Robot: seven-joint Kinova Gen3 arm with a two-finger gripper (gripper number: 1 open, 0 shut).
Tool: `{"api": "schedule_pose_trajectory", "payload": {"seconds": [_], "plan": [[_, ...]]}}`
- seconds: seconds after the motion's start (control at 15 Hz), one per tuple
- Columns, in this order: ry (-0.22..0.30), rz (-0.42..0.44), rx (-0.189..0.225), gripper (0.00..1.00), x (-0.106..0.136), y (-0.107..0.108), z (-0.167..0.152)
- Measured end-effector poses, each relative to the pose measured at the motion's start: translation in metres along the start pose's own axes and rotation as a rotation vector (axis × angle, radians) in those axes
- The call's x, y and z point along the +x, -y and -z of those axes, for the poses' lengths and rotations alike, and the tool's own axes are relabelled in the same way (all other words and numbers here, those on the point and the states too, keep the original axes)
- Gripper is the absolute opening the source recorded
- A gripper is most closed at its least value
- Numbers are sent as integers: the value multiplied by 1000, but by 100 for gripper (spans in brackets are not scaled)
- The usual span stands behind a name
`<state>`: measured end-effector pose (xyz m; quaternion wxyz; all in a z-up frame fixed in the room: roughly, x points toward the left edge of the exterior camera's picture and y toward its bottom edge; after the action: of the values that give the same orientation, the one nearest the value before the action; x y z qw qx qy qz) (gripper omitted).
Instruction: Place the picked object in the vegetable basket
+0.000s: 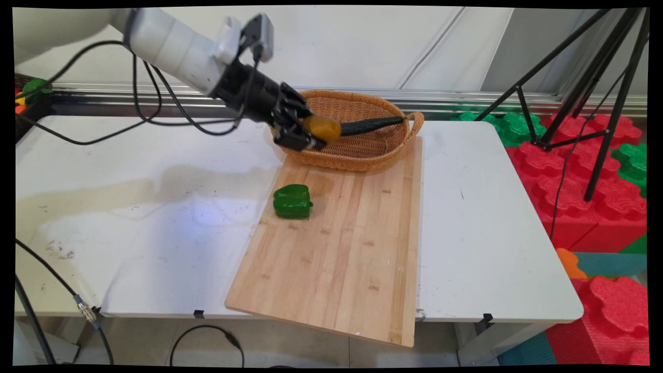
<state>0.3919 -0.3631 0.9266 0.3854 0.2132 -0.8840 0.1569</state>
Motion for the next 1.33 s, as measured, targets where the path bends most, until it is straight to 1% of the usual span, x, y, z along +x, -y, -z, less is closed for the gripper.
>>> {"api": "schedule_pose_trajectory", "payload": {"seconds": [0.13,0.33,0.53,0.67,0.93,1.33], "plan": [[-5,25,46,0,-3,14,14],[2,57,110,0,-10,36,24],[13,80,156,0,-17,54,25],[27,97,189,0,-24,71,19],[54,119,221,0,-34,93,1],[99,157,257,0,-47,126,-47]]}}
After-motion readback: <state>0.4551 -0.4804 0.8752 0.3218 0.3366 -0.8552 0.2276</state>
